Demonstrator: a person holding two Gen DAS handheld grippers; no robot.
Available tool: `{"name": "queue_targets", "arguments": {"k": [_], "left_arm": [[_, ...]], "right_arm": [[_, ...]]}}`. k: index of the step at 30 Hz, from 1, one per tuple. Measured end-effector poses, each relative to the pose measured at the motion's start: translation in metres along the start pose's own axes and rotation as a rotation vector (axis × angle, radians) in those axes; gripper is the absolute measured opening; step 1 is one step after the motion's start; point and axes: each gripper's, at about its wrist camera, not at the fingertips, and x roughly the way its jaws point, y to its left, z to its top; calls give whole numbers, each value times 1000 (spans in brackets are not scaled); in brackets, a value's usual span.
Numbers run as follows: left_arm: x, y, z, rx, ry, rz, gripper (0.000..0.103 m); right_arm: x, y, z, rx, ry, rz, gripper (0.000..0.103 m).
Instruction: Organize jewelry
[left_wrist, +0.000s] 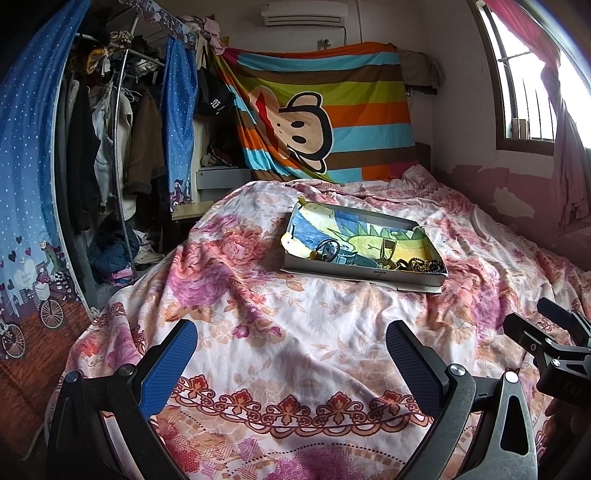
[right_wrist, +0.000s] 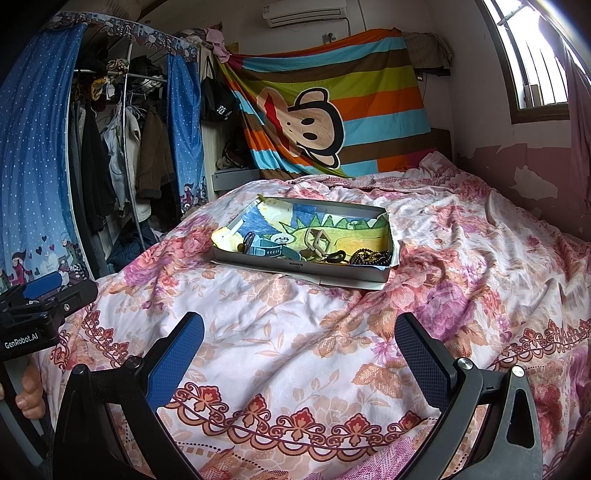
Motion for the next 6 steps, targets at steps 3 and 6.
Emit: {"name": "queue_targets", "arguments": {"k": [3,6], "left_arm": [[0,0,0,-5,-5,-2,103],[1,0,0,-4,0,-2,103]], "right_arm": [[0,0,0,1,0,-1,101],[1,0,-2,3,7,-2,101]]}}
